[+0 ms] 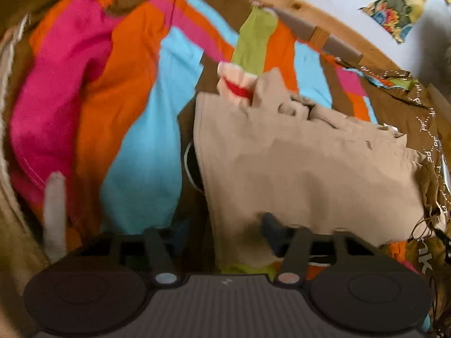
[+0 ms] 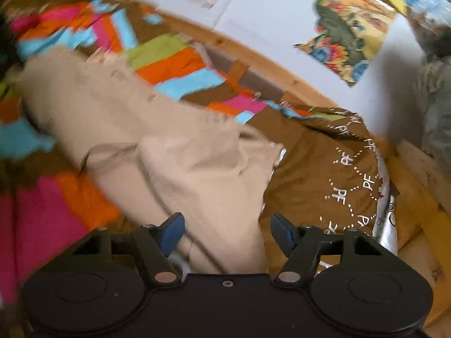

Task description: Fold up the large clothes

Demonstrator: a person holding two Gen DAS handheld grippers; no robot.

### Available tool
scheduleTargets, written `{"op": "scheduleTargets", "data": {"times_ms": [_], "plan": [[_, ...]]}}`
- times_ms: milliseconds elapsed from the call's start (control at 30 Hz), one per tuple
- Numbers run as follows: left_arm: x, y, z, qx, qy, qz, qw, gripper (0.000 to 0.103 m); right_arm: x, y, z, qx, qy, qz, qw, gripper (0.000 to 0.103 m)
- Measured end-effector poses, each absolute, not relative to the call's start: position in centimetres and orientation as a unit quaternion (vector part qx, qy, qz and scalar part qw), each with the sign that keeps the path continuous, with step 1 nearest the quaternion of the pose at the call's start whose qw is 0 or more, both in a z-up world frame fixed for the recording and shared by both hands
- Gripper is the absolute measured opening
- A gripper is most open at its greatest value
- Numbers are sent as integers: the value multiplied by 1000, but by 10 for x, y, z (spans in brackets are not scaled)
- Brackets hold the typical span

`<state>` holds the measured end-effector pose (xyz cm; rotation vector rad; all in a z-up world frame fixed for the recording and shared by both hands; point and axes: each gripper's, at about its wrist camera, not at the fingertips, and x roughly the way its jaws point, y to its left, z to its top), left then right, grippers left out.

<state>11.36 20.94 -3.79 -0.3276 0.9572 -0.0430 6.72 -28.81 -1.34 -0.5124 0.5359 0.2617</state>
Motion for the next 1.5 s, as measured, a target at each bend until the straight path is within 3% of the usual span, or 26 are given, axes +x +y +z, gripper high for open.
{"op": "scheduleTargets", "data": {"times_ms": [33, 67, 100, 167, 300, 433, 467, 567, 600, 767, 833, 867, 900, 1133, 1233, 1300, 1333, 1367, 1400, 1467, 1500], "plan": [[114, 212, -40, -170, 458, -24, 872, 47, 70, -288, -11, -234, 256, 130, 929, 55], [113, 214, -40, -180, 456, -31, 871, 36, 75, -288, -7, -217, 260, 136, 931, 22], [112, 214, -40, -183, 455, -35, 871, 24, 80, -289, -3, -197, 269, 139, 932, 1], [111, 214, -41, -176, 451, -37, 874, 6, 91, -300, 10, -121, 275, 126, 945, 0], [108, 216, -29, -178, 413, -26, 893, 2, 119, -346, 29, 46, 273, 28, 960, 0], [116, 212, -28, -170, 409, -19, 896, 2, 137, -370, 19, 43, 303, 23, 952, 0], [115, 211, -29, -166, 414, -18, 895, 2, 129, -370, 18, 42, 303, 45, 951, 4], [112, 209, -27, -156, 411, -21, 898, 3, 94, -342, 16, -62, 279, 101, 953, 42], [111, 210, -27, -155, 411, -21, 898, 3, 85, -332, 14, -88, 275, 126, 949, 49], [114, 210, -31, -156, 419, -19, 894, 3, 63, -279, 0, -207, 265, 208, 918, 67], [113, 211, -31, -156, 418, -20, 895, 3, 68, -264, -10, -244, 273, 216, 905, 64], [113, 210, -31, -157, 417, -20, 895, 3, 69, -260, -12, -251, 281, 216, 901, 35], [113, 210, -31, -157, 416, -20, 896, 3, 77, -259, -11, -245, 291, 212, 900, 14], [114, 206, -30, -135, 410, -20, 902, 2, 134, -356, 20, 23, 291, -5, 956, 7], [115, 208, -35, -131, 412, -24, 901, 3, 149, -389, -2, 100, 330, -24, 938, 11], [114, 212, -34, -144, 412, -30, 899, 4, 138, -401, -9, 162, 324, -27, 932, 30], [113, 215, -33, -153, 416, -36, 896, 7, 129, -405, -10, 182, 318, -19, 930, 32], [112, 218, -33, -162, 422, -38, 891, 19, 121, -408, -11, 194, 316, -4, 929, 38], [111, 221, -34, -172, 430, -40, 886, 38, 108, -408, -10, 201, 316, 12, 927, 50], [105, 226, -36, -188, 440, -46, 877, 48, 84, -406, -11, 196, 313, 23, 929, 66], [103, 225, -37, -186, 445, -49, 875, 48, 71, -405, -12, 195, 310, 28, 930, 67]]}}
